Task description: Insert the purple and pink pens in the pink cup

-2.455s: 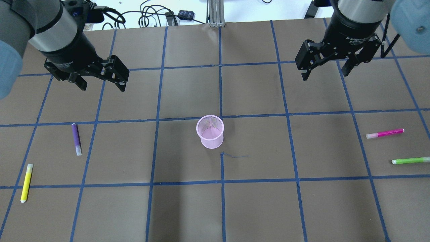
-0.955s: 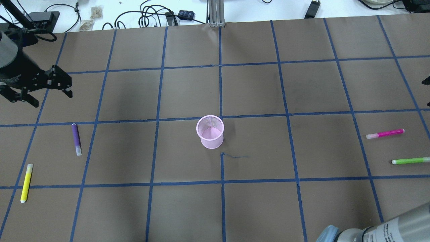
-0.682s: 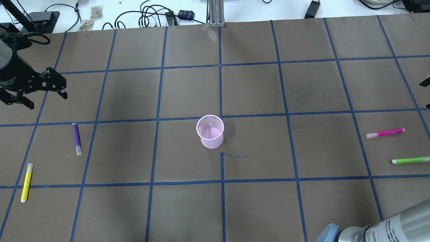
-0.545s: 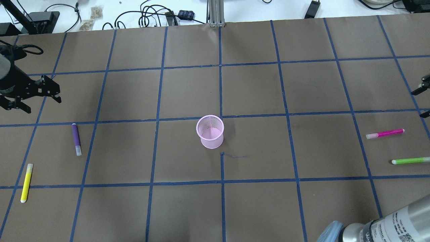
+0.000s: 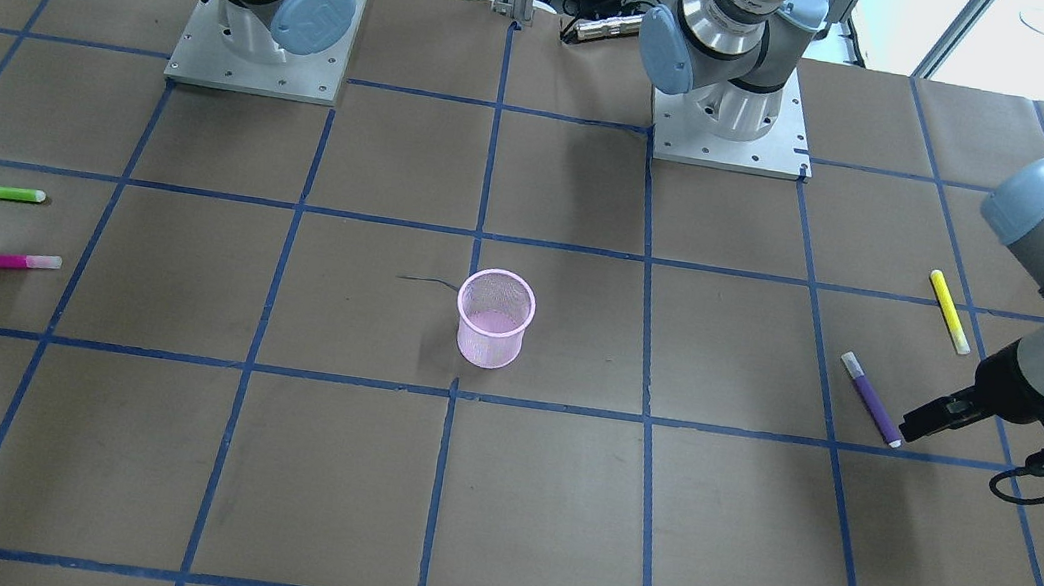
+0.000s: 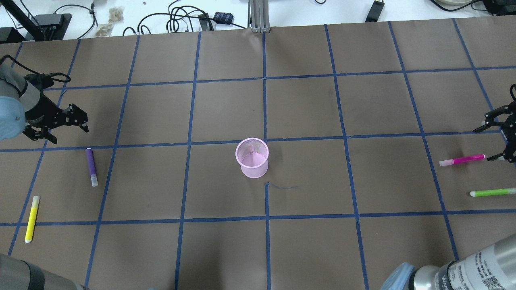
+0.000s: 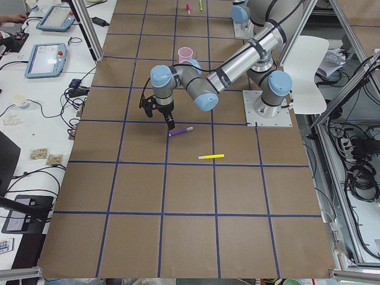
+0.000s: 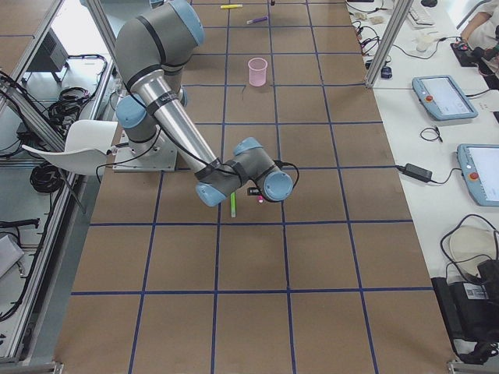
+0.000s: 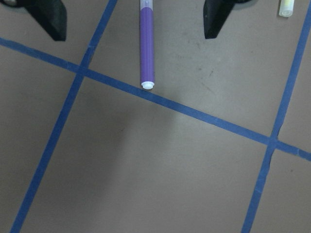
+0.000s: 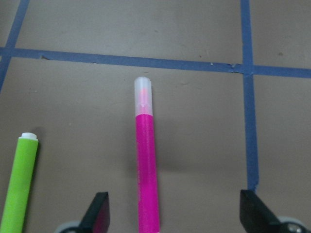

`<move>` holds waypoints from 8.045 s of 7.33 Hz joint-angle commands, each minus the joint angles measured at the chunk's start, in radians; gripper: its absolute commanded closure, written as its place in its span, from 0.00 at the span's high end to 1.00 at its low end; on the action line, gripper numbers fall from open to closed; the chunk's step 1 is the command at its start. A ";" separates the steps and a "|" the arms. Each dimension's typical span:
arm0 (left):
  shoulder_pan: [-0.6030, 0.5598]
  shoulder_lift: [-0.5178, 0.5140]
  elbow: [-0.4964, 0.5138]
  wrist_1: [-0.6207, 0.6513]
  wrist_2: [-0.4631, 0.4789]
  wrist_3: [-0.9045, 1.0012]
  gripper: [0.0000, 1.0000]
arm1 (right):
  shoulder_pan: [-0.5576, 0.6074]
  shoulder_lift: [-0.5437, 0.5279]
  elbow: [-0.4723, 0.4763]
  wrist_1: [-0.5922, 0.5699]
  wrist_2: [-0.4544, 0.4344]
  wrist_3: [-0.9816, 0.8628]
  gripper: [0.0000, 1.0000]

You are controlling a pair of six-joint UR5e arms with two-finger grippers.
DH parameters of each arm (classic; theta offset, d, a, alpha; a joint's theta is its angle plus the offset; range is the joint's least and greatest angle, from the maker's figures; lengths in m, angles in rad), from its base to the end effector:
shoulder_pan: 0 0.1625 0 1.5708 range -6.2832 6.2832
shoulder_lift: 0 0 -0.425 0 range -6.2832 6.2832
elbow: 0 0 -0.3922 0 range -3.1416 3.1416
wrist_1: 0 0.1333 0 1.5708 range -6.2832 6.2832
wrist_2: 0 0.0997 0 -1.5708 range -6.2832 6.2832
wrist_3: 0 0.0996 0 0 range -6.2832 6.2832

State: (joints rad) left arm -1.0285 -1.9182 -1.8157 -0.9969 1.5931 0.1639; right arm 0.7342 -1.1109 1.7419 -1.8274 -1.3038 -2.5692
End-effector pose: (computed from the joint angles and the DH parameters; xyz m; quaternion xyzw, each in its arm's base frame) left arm 0.1808 -0.5541 0.2418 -0.1880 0.9821 0.0125 0.0073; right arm -0.3110 -0.4957 0.1861 -0.7259 0.6495 -0.1539 0.1656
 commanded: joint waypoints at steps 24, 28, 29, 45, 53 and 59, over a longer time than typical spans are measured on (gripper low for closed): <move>-0.172 0.105 0.203 -0.264 0.036 -0.117 0.00 | 0.343 -0.432 -0.025 0.175 -0.064 0.548 0.05; -0.217 0.217 0.199 -0.325 0.067 -0.221 0.00 | 0.696 -0.475 -0.024 0.162 -0.133 1.036 0.03; -0.223 0.203 0.193 -0.321 0.065 -0.222 0.00 | 0.815 -0.466 -0.024 0.130 -0.191 1.173 0.02; -0.359 0.195 0.174 -0.212 0.062 -0.343 0.00 | 1.278 -0.238 -0.113 -0.038 -0.494 1.804 1.00; -0.913 0.170 0.012 0.164 0.188 -0.924 0.00 | 0.909 -0.534 -0.102 0.143 -0.258 2.353 1.00; -1.002 0.065 -0.020 0.257 0.318 -1.026 0.00 | 0.912 -0.555 -0.099 0.192 -0.244 2.603 1.00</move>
State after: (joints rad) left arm -2.0242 -1.8373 -1.8297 -0.7569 1.9079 -0.8509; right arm 1.6465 -1.6654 1.6420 -1.6369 -1.5474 0.0417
